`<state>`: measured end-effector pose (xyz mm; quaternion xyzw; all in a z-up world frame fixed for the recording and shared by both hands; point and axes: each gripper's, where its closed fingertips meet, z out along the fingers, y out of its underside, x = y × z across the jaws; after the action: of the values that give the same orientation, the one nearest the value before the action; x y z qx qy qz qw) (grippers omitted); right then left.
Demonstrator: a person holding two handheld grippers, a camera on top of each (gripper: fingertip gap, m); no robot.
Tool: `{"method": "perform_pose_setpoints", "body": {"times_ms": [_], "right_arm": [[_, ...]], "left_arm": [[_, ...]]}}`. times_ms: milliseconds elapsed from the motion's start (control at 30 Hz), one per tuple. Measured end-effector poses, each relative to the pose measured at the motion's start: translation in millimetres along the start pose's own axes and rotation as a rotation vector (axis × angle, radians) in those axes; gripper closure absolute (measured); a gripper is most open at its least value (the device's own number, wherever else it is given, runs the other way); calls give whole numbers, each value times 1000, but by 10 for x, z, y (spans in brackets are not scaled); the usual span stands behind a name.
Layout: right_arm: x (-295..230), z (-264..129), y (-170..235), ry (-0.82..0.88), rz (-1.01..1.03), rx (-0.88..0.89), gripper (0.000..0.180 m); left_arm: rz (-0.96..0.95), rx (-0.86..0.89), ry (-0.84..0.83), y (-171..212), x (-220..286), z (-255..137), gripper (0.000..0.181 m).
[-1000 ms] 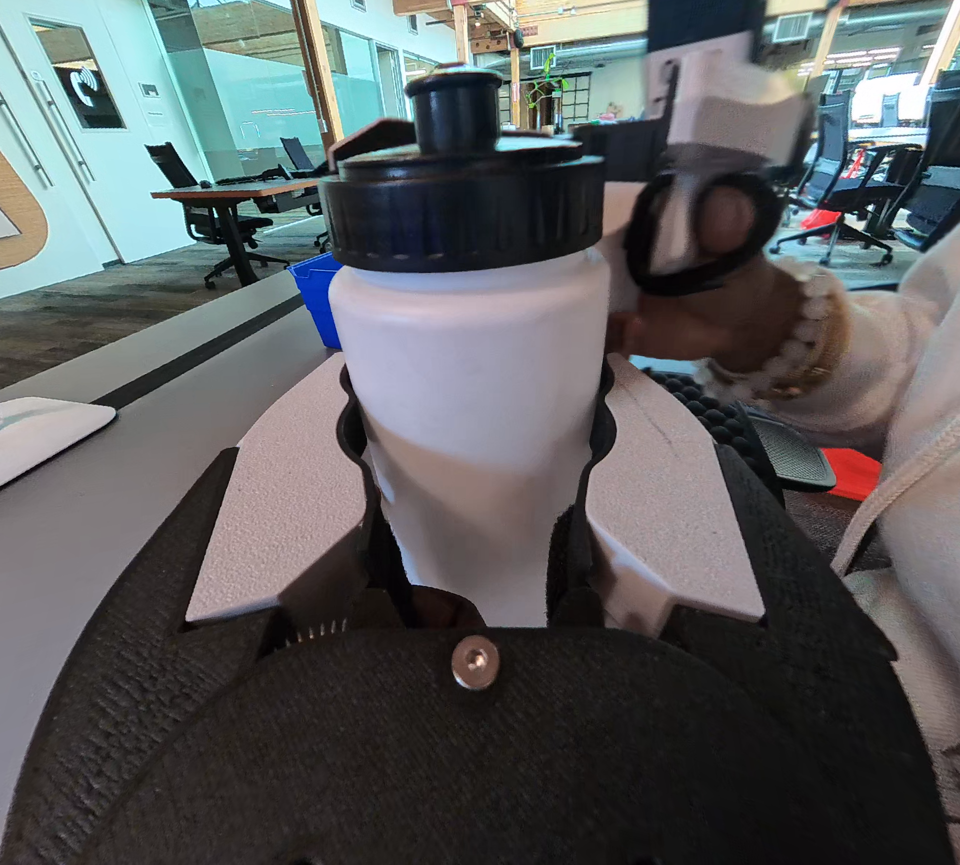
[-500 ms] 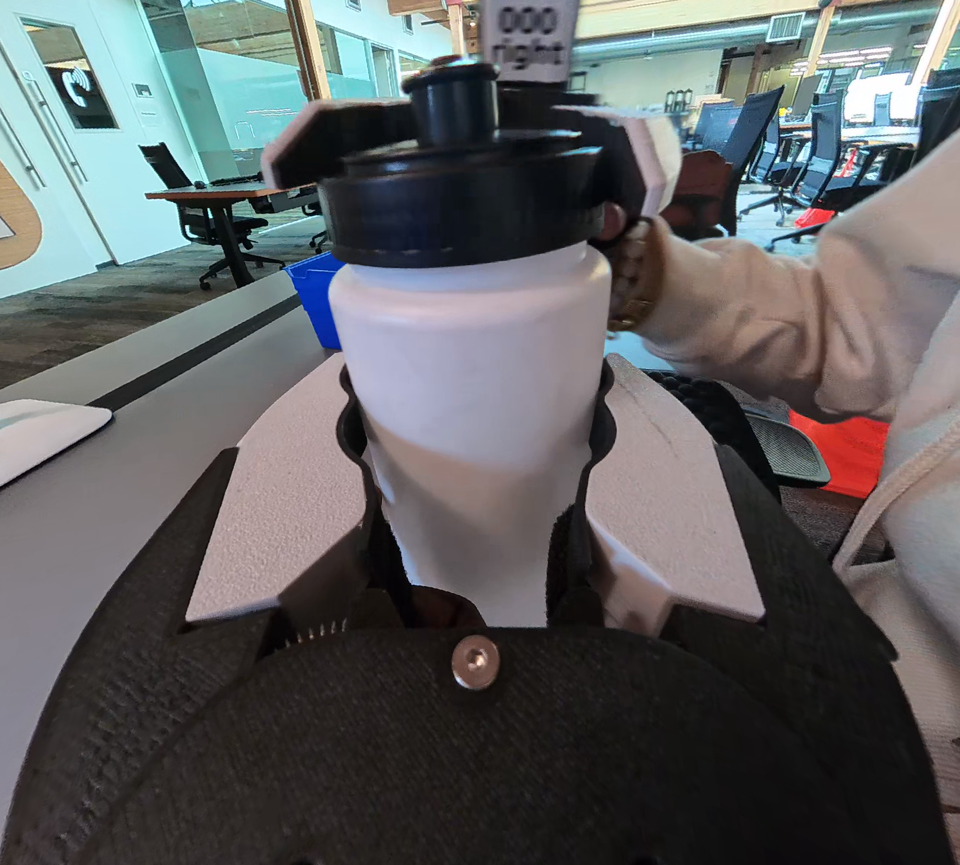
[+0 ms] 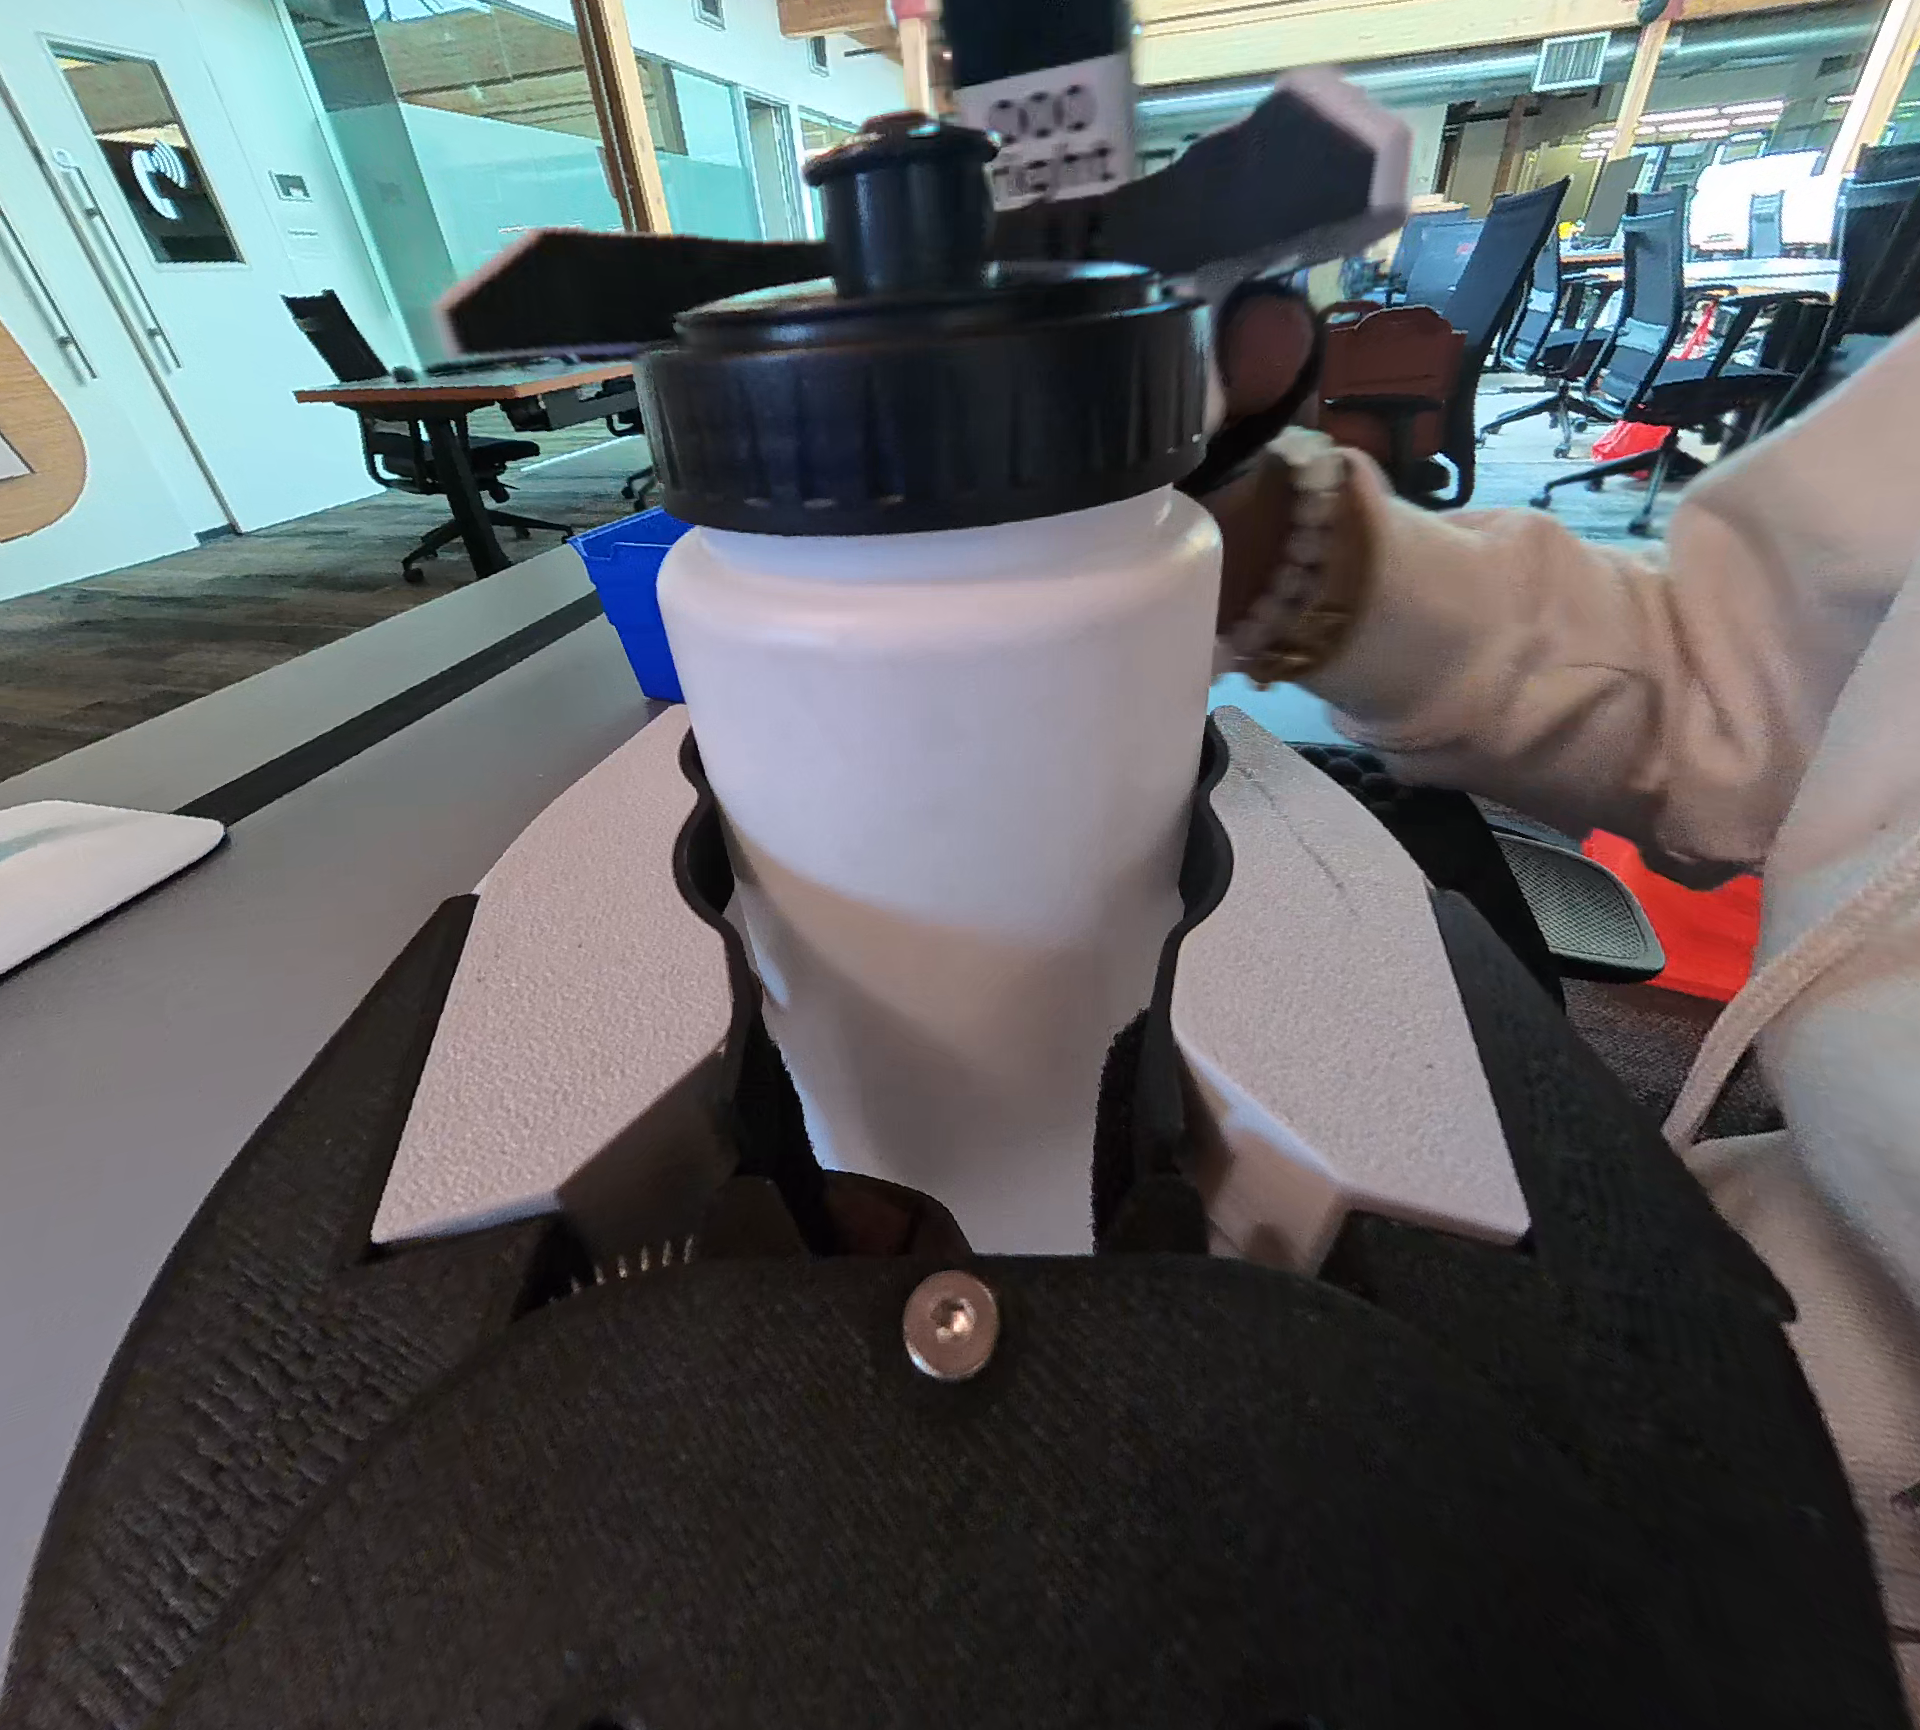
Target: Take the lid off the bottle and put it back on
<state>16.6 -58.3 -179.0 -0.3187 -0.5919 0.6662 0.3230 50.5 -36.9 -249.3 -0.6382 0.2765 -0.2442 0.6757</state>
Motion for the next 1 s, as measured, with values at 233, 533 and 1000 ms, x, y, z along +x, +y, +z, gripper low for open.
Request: {"method": "perform_pose_setpoints", "body": {"times_ms": [233, 533, 1000], "right_arm": [[-25, 4, 23, 622, -115, -28, 79], [-18, 70, 158, 283, -134, -148, 102], [-31, 110, 126, -278, -43, -114, 80]], "left_arm": [[4, -4, -15, 2, -9, 0, 94], [4, -7, -2, 3, 1, -4, 94], [-6, -5, -1, 3, -16, -25, 94]]}}
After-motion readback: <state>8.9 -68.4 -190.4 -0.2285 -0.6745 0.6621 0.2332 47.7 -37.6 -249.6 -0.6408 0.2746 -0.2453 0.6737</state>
